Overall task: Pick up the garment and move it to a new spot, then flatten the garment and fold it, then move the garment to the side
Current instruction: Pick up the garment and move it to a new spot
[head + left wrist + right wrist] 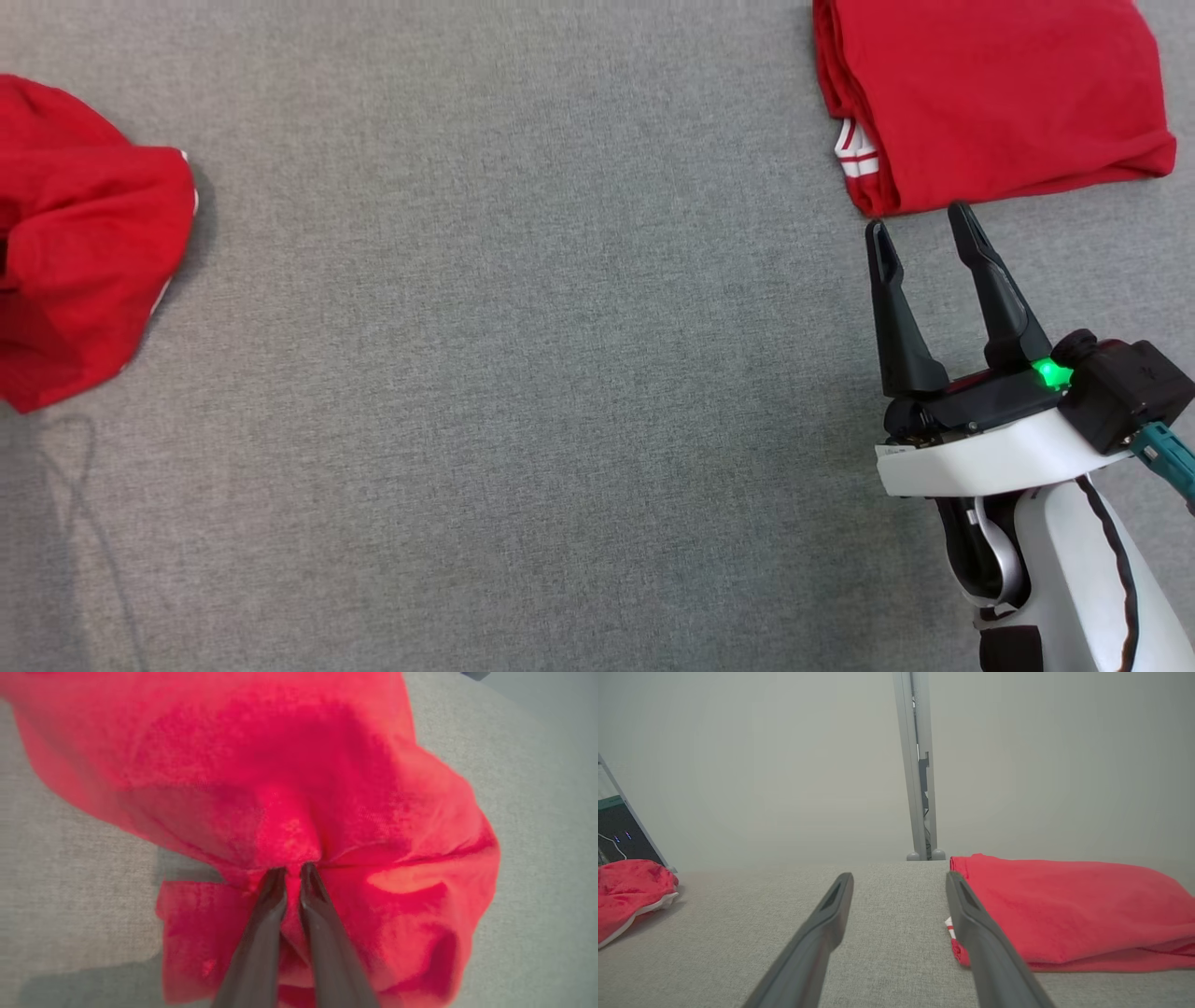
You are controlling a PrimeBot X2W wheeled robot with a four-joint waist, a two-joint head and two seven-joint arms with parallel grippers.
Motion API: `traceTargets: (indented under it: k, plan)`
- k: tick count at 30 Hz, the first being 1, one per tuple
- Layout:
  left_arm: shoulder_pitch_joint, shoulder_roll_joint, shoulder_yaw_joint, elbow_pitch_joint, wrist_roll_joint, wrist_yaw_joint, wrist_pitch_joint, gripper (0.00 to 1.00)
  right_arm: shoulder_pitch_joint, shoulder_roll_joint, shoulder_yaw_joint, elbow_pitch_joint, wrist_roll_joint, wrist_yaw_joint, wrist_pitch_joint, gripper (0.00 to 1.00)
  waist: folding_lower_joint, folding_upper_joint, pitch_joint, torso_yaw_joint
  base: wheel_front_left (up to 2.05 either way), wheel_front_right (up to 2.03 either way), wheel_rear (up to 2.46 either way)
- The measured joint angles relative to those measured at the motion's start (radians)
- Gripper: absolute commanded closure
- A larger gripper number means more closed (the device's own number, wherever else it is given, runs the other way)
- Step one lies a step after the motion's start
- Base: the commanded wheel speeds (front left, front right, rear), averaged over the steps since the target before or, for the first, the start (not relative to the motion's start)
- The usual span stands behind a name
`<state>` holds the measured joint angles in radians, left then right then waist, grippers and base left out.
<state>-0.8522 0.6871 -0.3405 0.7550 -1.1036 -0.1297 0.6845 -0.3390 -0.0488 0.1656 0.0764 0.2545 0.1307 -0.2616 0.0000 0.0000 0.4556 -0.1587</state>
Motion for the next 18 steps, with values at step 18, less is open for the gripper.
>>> traceTargets:
  k: [18]
  plan:
    - [0.067, 0.072, -0.195, -0.36, 0.025, 0.0, -0.09, 1.0, 0.068, 0.0, -0.009, 0.042, 0.016, 0.0, 0.0, 0.0, 0.0, 0.0, -0.215, 0.012, 0.0, 0.0, 0.0]
